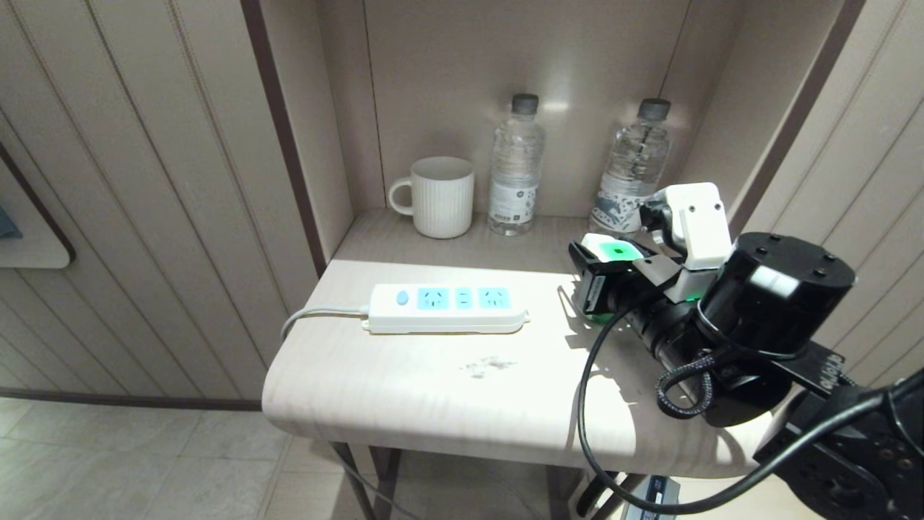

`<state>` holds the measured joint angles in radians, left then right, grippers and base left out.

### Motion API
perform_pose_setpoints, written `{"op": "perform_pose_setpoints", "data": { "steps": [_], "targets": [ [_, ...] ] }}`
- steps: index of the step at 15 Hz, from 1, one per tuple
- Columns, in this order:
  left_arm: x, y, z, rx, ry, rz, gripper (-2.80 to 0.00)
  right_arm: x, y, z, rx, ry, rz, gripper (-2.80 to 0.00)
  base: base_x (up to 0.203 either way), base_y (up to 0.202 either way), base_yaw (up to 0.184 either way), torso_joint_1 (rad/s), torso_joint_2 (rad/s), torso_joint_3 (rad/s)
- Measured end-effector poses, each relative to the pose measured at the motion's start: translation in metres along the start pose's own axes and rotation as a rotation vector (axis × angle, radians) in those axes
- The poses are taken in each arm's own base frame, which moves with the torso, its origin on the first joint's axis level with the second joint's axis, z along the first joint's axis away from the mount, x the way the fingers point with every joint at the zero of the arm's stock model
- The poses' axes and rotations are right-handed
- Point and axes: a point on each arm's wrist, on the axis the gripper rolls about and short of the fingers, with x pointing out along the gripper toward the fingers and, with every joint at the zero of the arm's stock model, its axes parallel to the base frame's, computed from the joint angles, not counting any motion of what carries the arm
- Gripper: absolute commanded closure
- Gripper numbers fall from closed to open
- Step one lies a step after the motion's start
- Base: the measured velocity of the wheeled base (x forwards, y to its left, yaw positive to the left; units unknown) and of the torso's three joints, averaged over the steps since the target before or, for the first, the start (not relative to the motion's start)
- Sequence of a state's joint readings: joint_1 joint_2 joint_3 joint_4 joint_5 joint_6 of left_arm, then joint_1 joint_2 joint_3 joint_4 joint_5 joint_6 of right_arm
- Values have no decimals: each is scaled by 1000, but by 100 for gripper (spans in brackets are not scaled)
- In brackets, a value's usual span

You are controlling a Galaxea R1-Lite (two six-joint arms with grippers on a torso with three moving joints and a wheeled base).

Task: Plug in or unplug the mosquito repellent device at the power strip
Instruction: Pick up the mosquito repellent liquid, then insert the plug into the socket

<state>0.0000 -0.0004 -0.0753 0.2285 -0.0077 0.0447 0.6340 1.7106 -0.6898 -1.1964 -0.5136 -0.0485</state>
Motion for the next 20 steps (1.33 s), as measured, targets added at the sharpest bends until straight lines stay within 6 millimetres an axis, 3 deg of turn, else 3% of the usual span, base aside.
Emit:
{"op": "perform_pose_setpoints", "data": {
  "steps": [3,7,9,12,15,17,20],
  "targets": [
    [0,0,0,0,0,0,0,4,-3,11,-31,-17,-13,0,0,0,0,0,0,0],
    [0,0,0,0,0,0,0,-1,-5,43,-91,21,-24,0,0,0,0,0,0,0],
    [0,0,0,0,0,0,0,-6,-7,69,-118,92,-19,0,0,0,0,0,0,0],
    [0,0,0,0,0,0,0,-26,-12,122,-131,238,25,0,0,0,0,0,0,0],
    [0,0,0,0,0,0,0,-58,-20,173,-87,390,112,0,0,0,0,0,0,0],
    [0,0,0,0,0,0,0,-77,-26,187,-61,525,192,0,0,0,0,0,0,0],
    [0,0,0,0,0,0,0,-96,-31,185,-100,766,333,0,0,0,0,0,0,0]
  ]
}}
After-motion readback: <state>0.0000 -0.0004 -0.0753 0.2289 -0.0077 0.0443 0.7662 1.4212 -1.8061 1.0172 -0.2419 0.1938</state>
